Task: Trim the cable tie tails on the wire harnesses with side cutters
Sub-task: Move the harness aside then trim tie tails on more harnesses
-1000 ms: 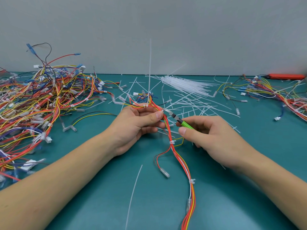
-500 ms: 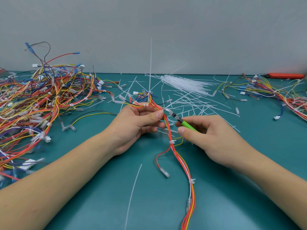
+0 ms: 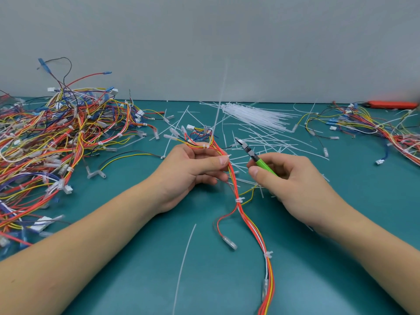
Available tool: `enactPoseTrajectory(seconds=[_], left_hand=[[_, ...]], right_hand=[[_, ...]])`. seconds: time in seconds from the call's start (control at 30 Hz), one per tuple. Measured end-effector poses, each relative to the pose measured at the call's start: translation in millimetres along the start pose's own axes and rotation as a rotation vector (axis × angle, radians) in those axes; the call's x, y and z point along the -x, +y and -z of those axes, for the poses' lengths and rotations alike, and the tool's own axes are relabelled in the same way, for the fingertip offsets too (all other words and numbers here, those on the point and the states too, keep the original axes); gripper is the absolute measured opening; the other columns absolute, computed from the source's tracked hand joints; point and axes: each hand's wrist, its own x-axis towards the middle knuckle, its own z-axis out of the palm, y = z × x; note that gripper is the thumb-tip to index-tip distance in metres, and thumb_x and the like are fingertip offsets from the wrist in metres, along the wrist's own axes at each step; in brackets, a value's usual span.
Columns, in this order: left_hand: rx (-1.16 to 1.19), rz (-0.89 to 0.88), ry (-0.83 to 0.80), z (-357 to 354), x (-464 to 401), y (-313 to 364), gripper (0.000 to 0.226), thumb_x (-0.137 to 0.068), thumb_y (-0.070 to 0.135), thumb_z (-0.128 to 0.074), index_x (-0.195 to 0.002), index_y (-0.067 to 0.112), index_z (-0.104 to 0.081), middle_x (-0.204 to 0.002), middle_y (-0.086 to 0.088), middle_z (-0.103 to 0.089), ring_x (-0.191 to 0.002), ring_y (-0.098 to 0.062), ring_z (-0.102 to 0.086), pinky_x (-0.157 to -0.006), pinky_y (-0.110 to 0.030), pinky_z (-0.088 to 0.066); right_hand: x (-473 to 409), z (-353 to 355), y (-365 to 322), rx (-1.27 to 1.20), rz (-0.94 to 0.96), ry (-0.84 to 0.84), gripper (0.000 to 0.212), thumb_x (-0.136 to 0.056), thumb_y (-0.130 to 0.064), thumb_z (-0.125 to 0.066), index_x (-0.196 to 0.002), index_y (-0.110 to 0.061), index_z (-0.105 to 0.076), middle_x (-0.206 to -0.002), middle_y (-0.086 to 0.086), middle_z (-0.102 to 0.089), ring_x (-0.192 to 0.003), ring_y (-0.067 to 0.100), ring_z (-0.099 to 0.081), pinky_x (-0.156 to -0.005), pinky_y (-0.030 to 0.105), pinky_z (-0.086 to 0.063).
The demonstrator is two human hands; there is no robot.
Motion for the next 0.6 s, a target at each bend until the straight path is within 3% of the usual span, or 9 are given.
enactPoseTrajectory(seconds=[0.1,0.17,0.27,0.37,0.5,0.6], left_hand=[[-0.122,-0.012,-0.043,-3.1,0.3,-1.8,0.011,-0.08,0.019,-0.079,-0.085,0.012,-0.071,-0.081,-0.008,-0.076,-0.068,-0.021,-0.073,-0.056,-0.02,-0.05],[-0.178,-0.027,-0.043,-4.3,0.3,-2.9,0.016,-0.081,0.021,-0.078,-0.088,0.009,-0.07,-0.079,-0.005,-0.075,-0.067,-0.02,-0.072,-0.054,-0.02,-0.046],[-0.23,-0.041,-0.035,-4.0,0.0,-3.6,0.022,-0.082,0.023,-0.077,-0.091,0.005,-0.069,-0.072,-0.002,-0.073,-0.06,-0.016,-0.068,-0.05,-0.019,-0.042],[-0.272,-0.048,-0.029,-5.0,-0.4,-4.6,0.023,-0.082,0.024,-0.077,-0.09,0.005,-0.069,-0.071,-0.002,-0.073,-0.055,-0.015,-0.063,-0.047,-0.018,-0.039],[-0.317,-0.057,-0.032,-6.3,-0.2,-4.5,0.019,-0.08,0.026,-0.077,-0.082,0.009,-0.07,-0.074,-0.009,-0.073,-0.054,-0.017,-0.058,-0.048,-0.017,-0.038],[-0.341,-0.082,-0.062,-7.9,0.9,-4.0,0.015,-0.082,0.022,-0.077,-0.076,0.01,-0.07,-0.069,-0.007,-0.071,-0.05,-0.014,-0.054,-0.05,-0.015,-0.041]], right_hand=[[0.1,-2.4,1.8,0.052,0.013,0.086,0.024,-0.084,-0.052,-0.067,-0.099,-0.033,-0.072,-0.084,0.005,-0.071,-0.077,0.027,-0.063,-0.071,0.04,-0.053],[0.7,-2.6,2.3,0.071,0.03,0.133,0.018,-0.087,-0.044,-0.07,-0.098,-0.03,-0.07,-0.082,0.003,-0.069,-0.076,0.026,-0.063,-0.07,0.036,-0.053],[1.1,-0.4,2.4,0.085,0.073,0.183,0.004,-0.092,-0.029,-0.068,-0.095,-0.03,-0.065,-0.07,-0.002,-0.061,-0.058,0.012,-0.052,-0.056,0.026,-0.045],[2.0,0.0,0.2,0.113,0.123,0.203,0.012,-0.093,-0.018,-0.067,-0.093,-0.029,-0.062,-0.063,-0.008,-0.052,-0.052,0.004,-0.044,-0.048,0.017,-0.039],[4.9,-1.9,-4.5,0.134,0.183,0.189,0.018,-0.091,-0.008,-0.067,-0.095,-0.025,-0.064,-0.066,-0.01,-0.051,-0.059,0.006,-0.042,-0.054,0.013,-0.035],[7.1,-2.6,-9.9,0.104,0.267,0.157,0.029,-0.089,-0.004,-0.067,-0.104,-0.029,-0.067,-0.082,-0.012,-0.064,-0.073,0.01,-0.057,-0.068,0.012,-0.043]])
